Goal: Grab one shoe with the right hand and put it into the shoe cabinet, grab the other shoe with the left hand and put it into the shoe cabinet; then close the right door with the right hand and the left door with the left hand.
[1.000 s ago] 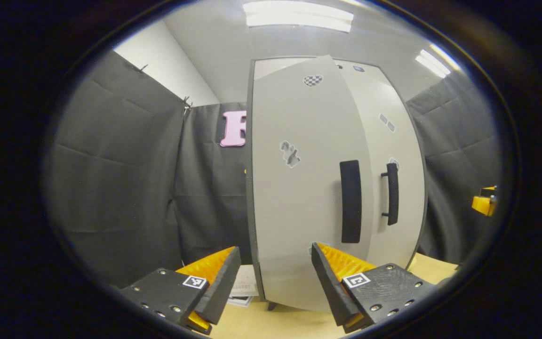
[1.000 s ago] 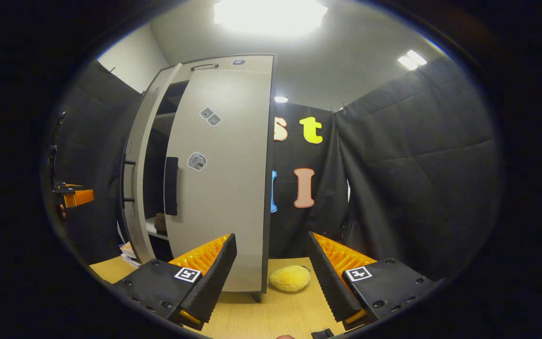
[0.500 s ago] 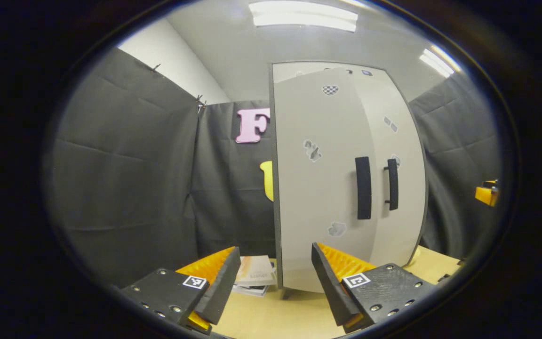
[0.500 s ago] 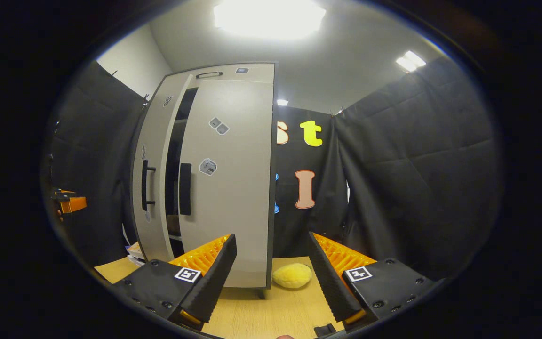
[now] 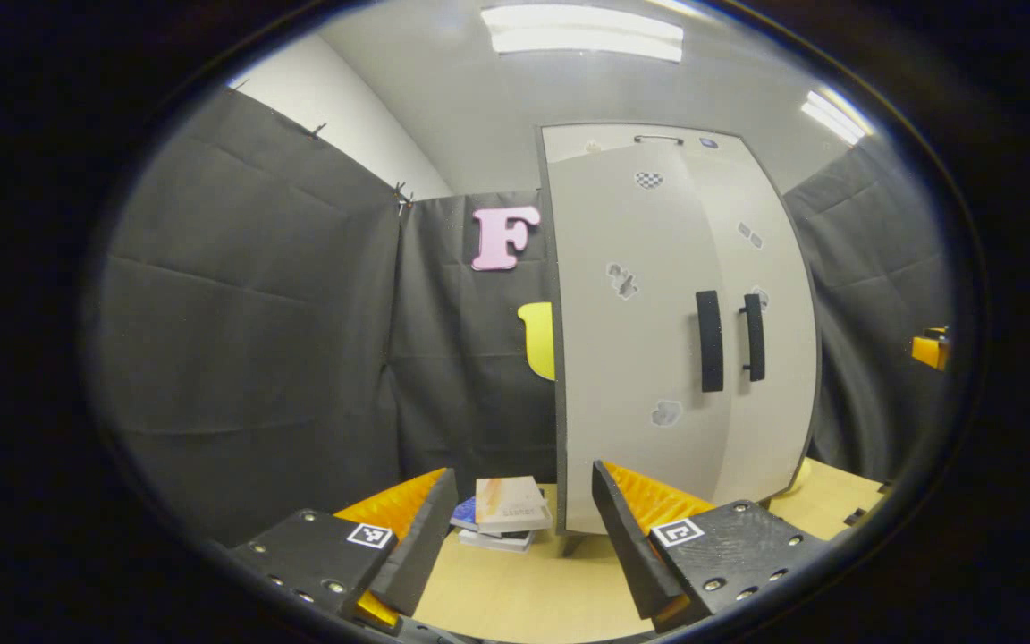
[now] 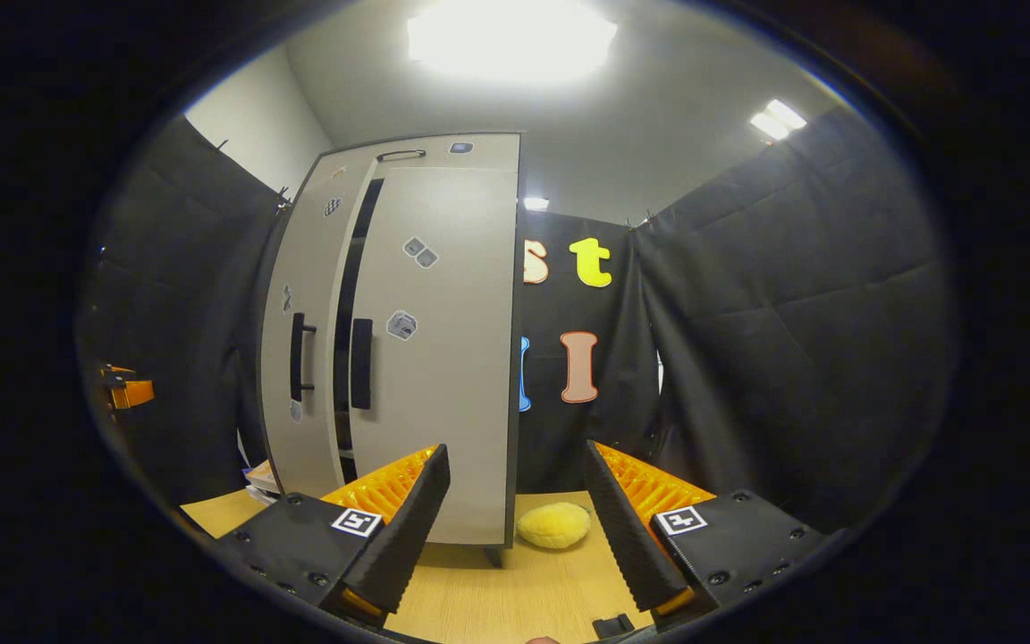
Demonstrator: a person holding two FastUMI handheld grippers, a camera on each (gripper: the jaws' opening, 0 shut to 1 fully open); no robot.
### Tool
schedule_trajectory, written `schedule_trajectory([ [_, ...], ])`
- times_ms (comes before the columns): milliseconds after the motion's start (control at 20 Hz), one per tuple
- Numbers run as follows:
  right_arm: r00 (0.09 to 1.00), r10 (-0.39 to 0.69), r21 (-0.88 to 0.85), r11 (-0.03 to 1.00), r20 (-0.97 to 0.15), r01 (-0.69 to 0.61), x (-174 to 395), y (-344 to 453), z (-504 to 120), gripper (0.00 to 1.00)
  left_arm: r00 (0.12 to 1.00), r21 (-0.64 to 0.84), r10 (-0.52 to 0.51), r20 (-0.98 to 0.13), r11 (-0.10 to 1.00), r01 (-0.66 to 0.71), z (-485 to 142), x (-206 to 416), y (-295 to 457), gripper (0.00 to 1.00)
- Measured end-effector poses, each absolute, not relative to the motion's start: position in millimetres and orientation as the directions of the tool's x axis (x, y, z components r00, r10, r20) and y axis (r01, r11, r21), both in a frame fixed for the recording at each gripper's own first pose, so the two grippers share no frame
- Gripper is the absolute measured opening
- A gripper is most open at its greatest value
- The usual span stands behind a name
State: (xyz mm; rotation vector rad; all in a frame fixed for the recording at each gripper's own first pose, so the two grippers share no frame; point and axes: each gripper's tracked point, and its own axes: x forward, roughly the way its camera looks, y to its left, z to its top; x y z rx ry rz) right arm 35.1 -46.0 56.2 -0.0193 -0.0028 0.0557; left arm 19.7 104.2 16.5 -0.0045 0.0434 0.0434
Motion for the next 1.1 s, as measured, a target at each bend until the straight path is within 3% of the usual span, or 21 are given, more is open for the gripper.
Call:
schedule_trajectory([
  [50, 0.998, 0.059, -0.028, 0.998, 0.007, -0.059, 33, -47, 57, 0.95, 0.998, 0.003, 0.049, -0.039, 0.999, -0.049, 17, 16, 108, 0.88],
  [1050, 0.999, 0.050, -0.042, 0.998, 0.019, -0.049, 25, -52, 59, 0.95, 0.996, 0.030, 0.092, -0.021, 0.995, -0.091, 22, -2, 137, 0.88],
  [1100, 0.999, 0.050, -0.045, 0.998, 0.021, -0.049, 25, -53, 59, 0.92, 0.995, 0.032, 0.094, -0.020, 0.995, -0.093, 22, -2, 138, 0.88],
])
